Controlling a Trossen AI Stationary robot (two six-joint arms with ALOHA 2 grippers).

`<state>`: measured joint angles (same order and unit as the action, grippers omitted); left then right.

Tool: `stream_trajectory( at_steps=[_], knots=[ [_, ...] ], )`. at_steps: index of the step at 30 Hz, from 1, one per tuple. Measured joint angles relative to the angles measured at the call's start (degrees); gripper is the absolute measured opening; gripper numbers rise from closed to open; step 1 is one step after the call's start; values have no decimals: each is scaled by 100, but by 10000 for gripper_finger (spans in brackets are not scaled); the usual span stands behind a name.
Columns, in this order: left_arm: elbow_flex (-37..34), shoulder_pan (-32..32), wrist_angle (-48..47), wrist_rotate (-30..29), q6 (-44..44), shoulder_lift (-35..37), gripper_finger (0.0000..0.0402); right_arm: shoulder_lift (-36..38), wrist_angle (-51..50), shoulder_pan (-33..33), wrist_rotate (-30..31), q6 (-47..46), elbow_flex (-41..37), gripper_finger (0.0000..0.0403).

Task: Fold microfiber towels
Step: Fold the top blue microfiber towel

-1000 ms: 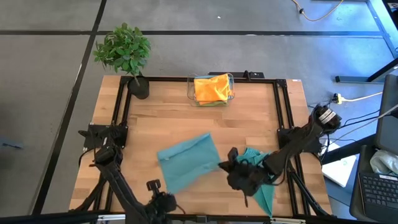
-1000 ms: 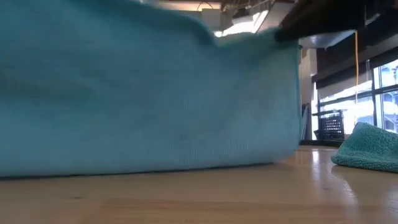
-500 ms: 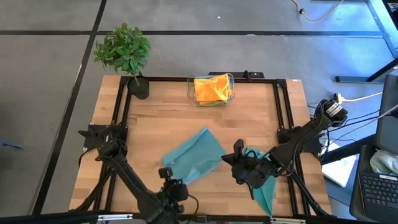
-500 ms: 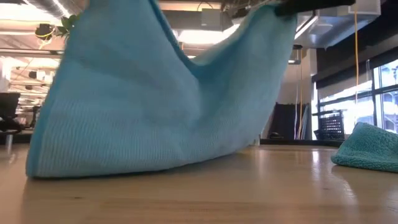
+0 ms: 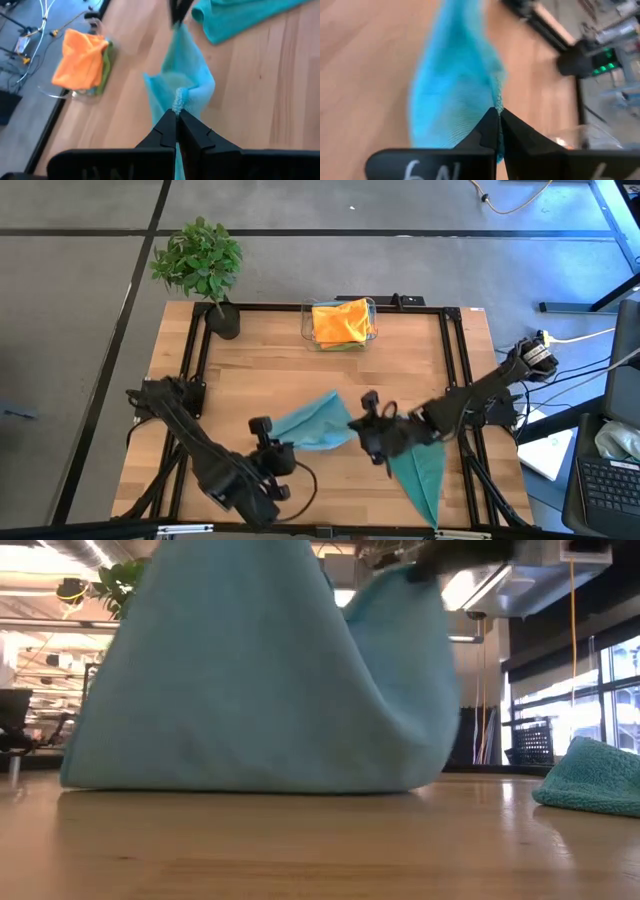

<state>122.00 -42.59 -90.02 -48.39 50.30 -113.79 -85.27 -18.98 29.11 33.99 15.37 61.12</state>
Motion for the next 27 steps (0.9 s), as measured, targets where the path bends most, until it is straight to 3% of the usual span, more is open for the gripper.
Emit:
stream_trajectory(
  at_steps=[9, 18, 27],
  knots=[
    [-1, 74, 0, -75, -573, 773, 0, 0, 37, -1232, 14, 1215, 1370, 9],
    [2, 4, -2, -44, -866, 1400, 0, 0, 27, -2336, -1455, 1492, 2261, 5],
    [2, -179, 0, 251, -738, 1782, 0, 0, 242, -2786, -2519, 1987, 2511, 10]
  ],
)
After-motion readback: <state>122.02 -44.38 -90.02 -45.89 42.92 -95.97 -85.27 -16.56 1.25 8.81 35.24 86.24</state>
